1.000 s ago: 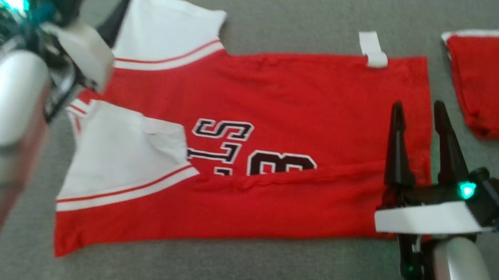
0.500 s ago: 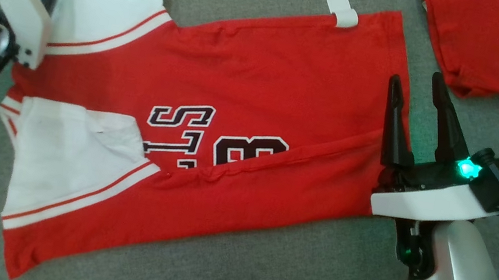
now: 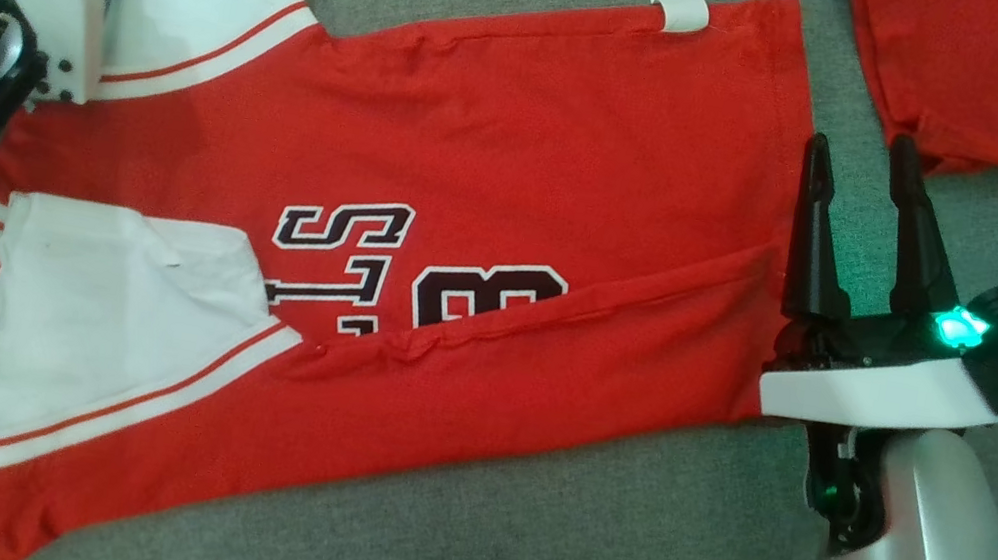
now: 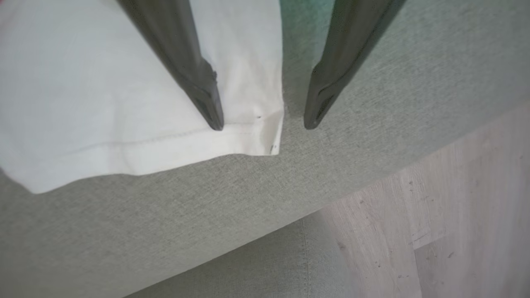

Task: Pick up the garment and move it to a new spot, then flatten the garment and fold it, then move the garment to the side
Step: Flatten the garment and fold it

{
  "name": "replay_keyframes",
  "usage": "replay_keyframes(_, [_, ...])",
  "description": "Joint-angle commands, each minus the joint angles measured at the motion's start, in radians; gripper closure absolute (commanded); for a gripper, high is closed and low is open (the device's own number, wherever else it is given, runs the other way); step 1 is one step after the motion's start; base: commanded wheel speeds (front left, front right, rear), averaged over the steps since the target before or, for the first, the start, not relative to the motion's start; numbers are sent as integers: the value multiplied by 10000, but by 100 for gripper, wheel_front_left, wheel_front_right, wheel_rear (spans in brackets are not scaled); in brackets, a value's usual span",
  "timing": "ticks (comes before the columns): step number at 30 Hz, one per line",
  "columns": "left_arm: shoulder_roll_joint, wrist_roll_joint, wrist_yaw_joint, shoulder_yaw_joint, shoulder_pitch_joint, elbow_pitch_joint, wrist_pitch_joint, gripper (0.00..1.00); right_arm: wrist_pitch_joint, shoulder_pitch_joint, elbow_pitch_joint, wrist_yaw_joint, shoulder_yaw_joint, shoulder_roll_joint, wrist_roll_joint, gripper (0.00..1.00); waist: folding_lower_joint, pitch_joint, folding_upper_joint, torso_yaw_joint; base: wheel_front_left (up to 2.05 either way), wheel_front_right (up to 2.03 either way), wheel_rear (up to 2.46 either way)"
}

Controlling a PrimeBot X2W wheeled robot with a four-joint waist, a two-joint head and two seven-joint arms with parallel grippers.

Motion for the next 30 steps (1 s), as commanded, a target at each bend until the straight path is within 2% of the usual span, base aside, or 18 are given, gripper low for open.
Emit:
replay_keyframes(1, [359,-262,16,74,-277,-264,142,0,-106,-132,-260,-7,115,-35,70,0,1,-2,0,13,0,0,0])
replay_keyframes(2, [378,-454,16,-63,-258,-375,247,23,-107,-134,-242,-7,88,-35,59,0,1,2,0,26,0,0,0])
replay_keyframes(4, [418,-861,16,-295,-223,-595,439,95,-107,-138,-200,-7,41,-35,5,0,1,6,0,69,0,0,0])
replay_keyframes(5, [457,-1012,16,-402,-223,-692,457,100,-107,-142,-178,-7,16,-35,-26,0,1,-5,0,100,0,0,0])
replay_keyframes(9, [531,-1284,16,-695,-269,-846,-89,100,-107,-175,-82,-7,-150,-35,-232,0,1,-211,0,309,0,0,0])
replay_keyframes(19, [-119,-1263,16,-1161,482,-1330,-2874,100,112,-295,780,-7,-948,-38,-1852,0,1,-1629,0,1502,0,0,0])
replay_keyframes(23, [-113,-1413,16,-1552,1093,-2171,-3013,100,1052,-724,1272,-7,-1398,-305,-2324,0,1,-1931,0,2082,0,0,0])
replay_keyframes(27, [29,-1508,30,-1712,1414,-3297,-2998,100,2410,-1424,2031,-7,-1746,-758,-1981,0,1,-1966,0,2589,0,0,0])
replay_keyframes(30, [79,-1422,121,-1815,1552,-3853,-2981,100,3010,-1844,2578,-7,-1951,-1041,-1835,0,1,-1931,0,2753,0,0,0])
